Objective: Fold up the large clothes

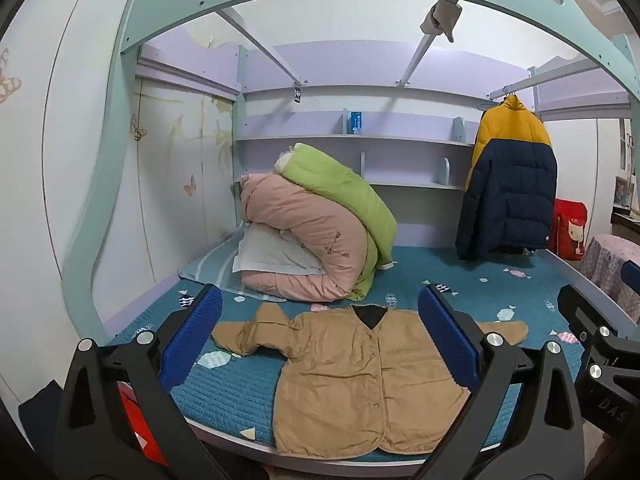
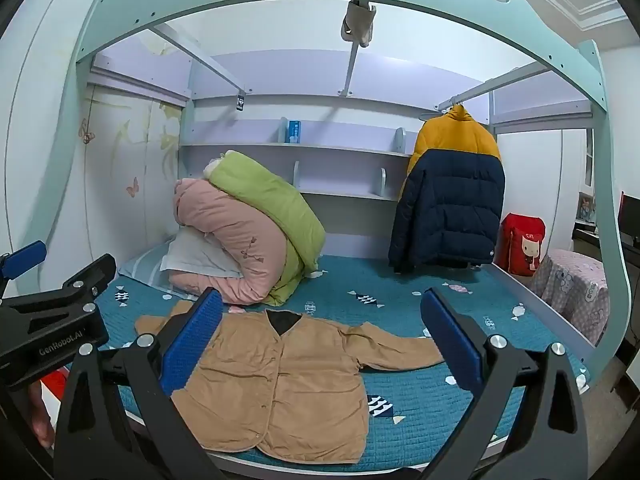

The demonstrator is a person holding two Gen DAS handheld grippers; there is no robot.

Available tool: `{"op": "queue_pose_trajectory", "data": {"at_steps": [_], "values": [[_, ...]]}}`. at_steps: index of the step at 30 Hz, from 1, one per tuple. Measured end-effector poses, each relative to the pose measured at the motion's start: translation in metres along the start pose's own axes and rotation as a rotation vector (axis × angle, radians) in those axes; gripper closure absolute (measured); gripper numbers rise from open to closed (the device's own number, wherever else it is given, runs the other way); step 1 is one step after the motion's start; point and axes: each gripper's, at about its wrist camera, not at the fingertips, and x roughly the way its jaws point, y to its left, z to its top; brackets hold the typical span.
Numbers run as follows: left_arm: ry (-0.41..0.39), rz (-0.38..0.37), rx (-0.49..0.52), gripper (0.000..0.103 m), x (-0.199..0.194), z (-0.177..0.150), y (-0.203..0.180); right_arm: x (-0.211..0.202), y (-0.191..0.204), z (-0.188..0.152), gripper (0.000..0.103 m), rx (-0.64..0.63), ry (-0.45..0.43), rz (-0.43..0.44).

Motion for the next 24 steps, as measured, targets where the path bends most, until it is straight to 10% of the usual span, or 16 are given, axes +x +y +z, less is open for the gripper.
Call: {"op": "queue_pose_trajectory", "data": {"at_steps": [24], "values": [[0.016, -0.019, 0.033, 0.005, 0.003, -0.008, -0.014, 0.007, 0.002, 0.000, 0.007, 0.000, 0.011, 0.011]]}}
